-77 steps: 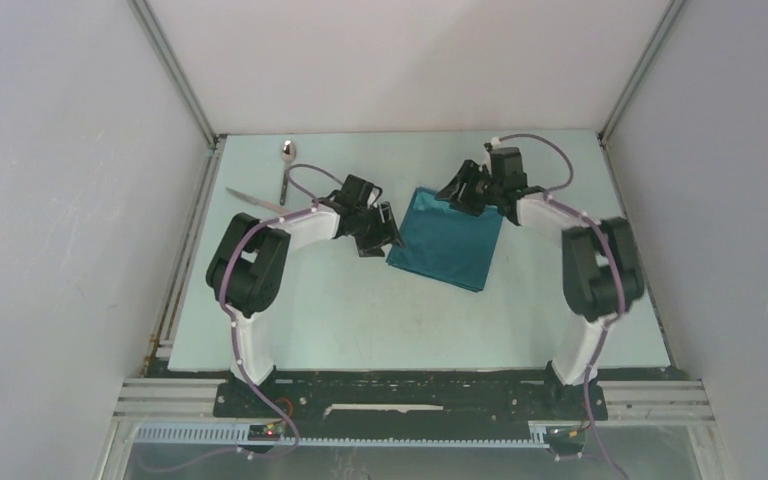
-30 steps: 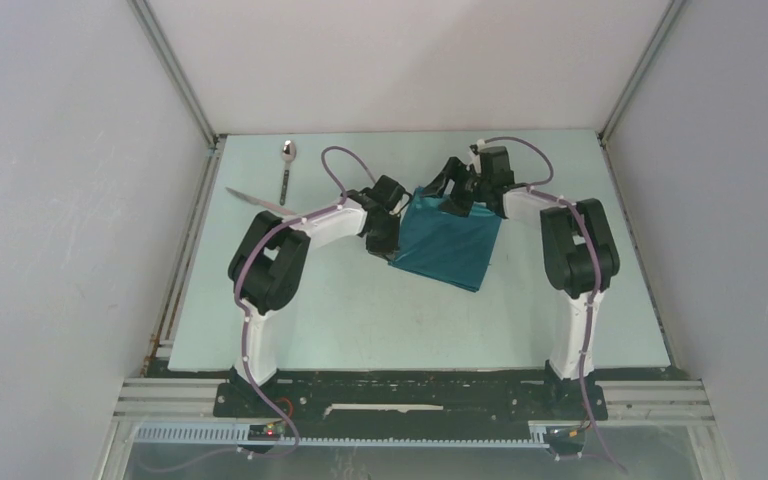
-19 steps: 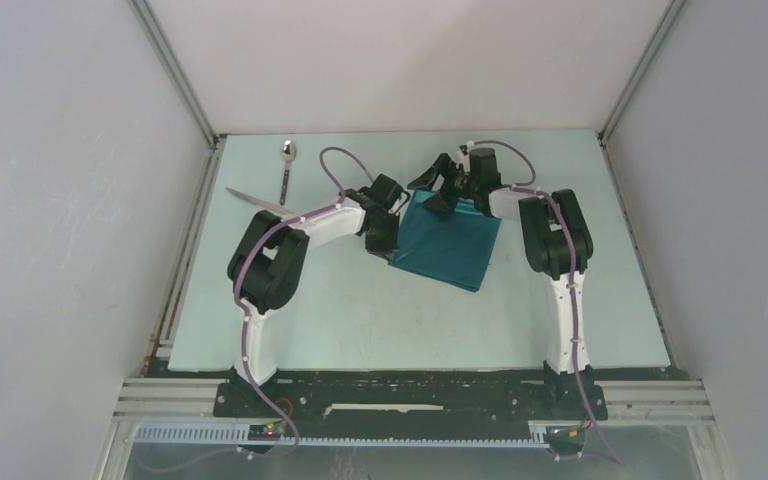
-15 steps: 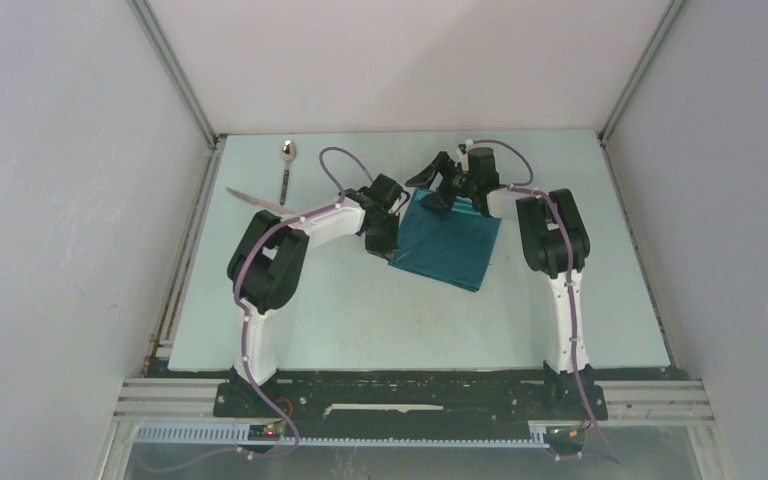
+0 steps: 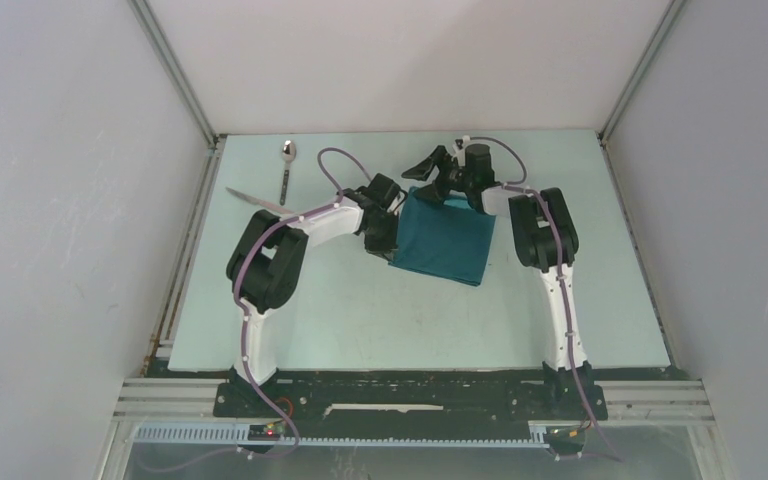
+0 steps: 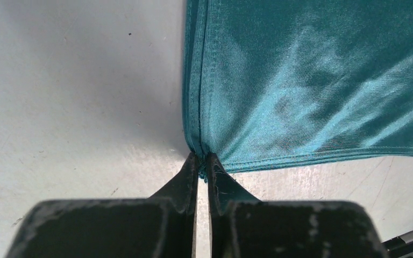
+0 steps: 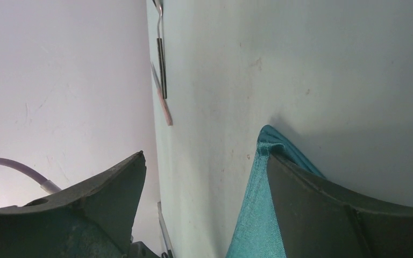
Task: Fold the napkin into a case and place the utensils inside
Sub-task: Smooth out the square-folded napkin at the center of the board.
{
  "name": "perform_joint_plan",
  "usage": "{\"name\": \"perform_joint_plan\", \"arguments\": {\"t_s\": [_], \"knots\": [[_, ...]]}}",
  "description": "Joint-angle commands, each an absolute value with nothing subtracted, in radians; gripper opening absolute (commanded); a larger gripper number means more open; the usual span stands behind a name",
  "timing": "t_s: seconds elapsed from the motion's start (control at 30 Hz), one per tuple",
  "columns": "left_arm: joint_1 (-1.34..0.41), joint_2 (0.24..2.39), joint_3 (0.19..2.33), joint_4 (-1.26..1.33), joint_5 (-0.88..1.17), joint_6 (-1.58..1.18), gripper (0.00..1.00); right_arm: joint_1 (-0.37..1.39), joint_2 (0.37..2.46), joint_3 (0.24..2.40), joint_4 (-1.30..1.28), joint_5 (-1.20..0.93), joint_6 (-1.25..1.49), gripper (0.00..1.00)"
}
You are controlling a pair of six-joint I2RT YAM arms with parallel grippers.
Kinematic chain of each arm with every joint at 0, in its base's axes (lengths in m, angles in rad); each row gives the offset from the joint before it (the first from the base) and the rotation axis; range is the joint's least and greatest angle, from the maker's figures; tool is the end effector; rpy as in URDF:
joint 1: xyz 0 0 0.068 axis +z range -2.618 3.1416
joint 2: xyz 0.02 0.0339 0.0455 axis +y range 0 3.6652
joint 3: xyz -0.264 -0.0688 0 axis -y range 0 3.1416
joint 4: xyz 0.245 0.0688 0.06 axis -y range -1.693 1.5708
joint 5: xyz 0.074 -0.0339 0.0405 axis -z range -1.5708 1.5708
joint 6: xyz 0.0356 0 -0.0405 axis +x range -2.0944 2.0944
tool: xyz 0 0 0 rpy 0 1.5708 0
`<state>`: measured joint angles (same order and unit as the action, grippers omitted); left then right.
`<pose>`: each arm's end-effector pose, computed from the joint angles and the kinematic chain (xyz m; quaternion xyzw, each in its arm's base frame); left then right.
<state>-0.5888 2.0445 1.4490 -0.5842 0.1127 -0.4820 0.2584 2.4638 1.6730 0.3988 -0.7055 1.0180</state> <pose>0.3459 -0.2358 0.1596 0.0632 0.9774 -0.1465 0.1387 0.5104 0.1588 0.1084 0.1109 0.7957 0.5414 0.2479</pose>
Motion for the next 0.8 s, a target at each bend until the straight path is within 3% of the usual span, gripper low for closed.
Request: {"name": "perform_joint_plan", "arguments": {"t_s": [0.0,0.3,0.4,0.6,0.77], "knots": [[-0.588,2.039,1.424,-0.581,0.116,-0.486,0.00,0.266,2.504,1.737,0.437,-0.726,1.057,0.91],[-0.565,1.995,1.429,-0.562,0.176,-0.514,0.00,0.235,2.415,1.903,0.254,-0.778,1.003,0.92],[-0.557,1.970,1.415,-0.560,0.180,-0.514,0.04,0.210,2.341,1.893,0.101,-0.801,0.918,0.92],[-0.537,1.914,1.415,-0.556,0.230,-0.521,0.38,0.106,2.092,1.546,0.080,-0.837,0.786,0.93],[-0.537,1.962,1.459,-0.543,0.265,-0.537,0.46,0.035,2.039,1.418,0.048,-0.853,0.690,0.93]]}}
